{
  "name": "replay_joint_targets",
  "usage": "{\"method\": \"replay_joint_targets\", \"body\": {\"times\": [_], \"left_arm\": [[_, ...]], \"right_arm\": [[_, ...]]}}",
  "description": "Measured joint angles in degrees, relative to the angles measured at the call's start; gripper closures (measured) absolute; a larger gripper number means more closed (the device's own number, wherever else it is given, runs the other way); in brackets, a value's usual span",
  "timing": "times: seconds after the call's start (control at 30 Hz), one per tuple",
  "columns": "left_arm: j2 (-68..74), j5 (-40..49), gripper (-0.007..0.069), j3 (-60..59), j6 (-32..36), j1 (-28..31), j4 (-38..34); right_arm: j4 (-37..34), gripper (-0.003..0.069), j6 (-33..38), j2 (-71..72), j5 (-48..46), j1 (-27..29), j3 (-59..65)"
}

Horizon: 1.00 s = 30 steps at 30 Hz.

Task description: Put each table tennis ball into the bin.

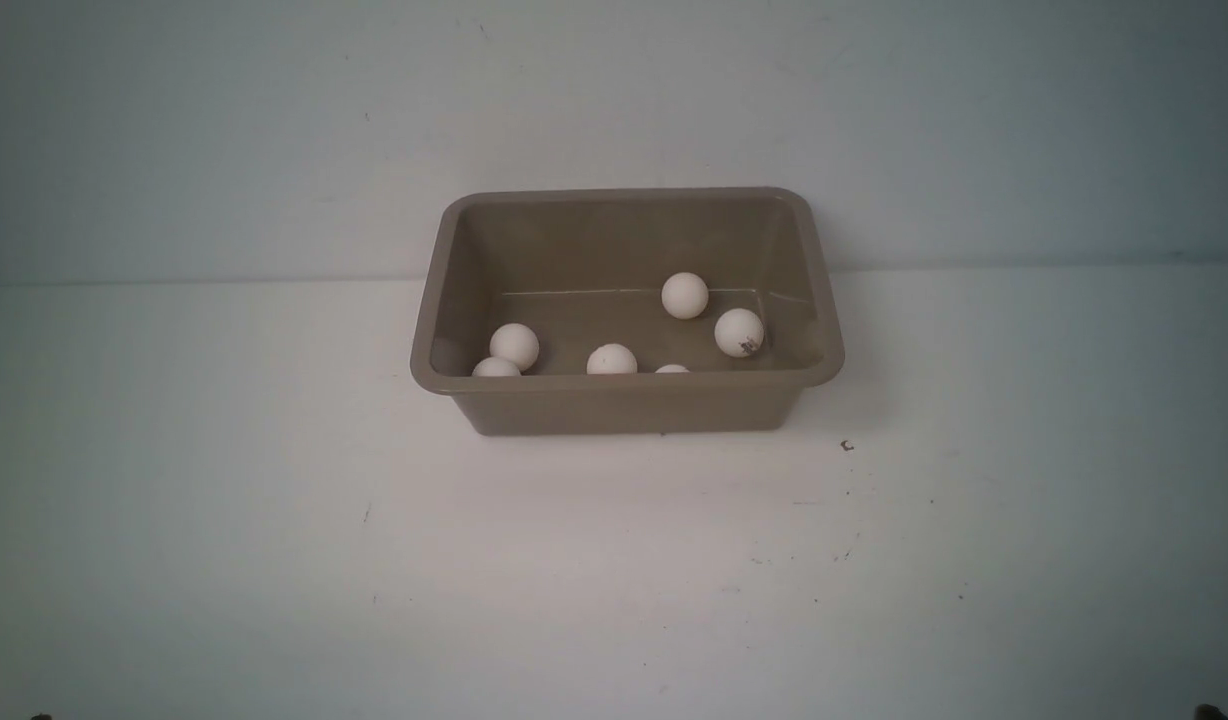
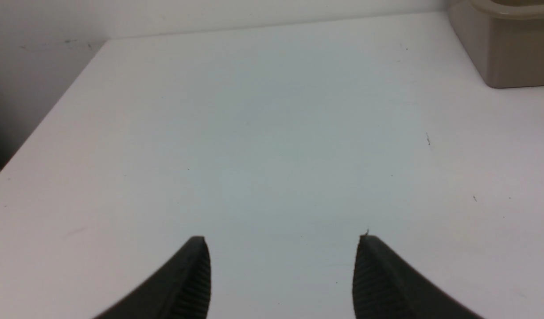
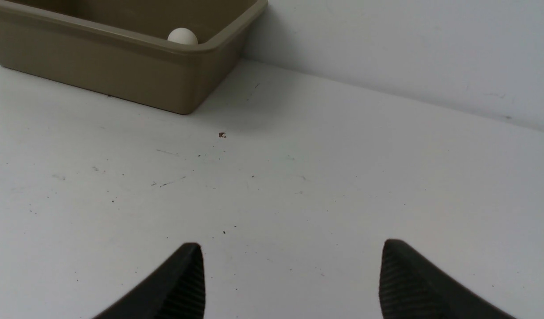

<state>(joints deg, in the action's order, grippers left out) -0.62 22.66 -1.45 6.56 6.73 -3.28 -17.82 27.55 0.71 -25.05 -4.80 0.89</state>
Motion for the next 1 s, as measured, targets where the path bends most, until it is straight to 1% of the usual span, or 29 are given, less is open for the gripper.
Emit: {"method": "replay_joint_targets", "body": {"times": [0.83,0.97,1.0], "left_arm": [[0.00,0.00,0.0230,0.00,0.00,0.00,-0.62],[0.00,0.00,0.0230,0.00,0.00,0.00,-0.62],[0.00,0.00,0.0230,0.00,0.00,0.00,-0.62]], "right_arm": [[0.05,0.0177,0.00,0.00,0.00,0.00,0.00],[-0.01,0.0177,-2.14,0.00,0.07,0.00,0.00],[-0.01,0.0177,-4.13,0.00,0.20,0.00,0.00]]}}
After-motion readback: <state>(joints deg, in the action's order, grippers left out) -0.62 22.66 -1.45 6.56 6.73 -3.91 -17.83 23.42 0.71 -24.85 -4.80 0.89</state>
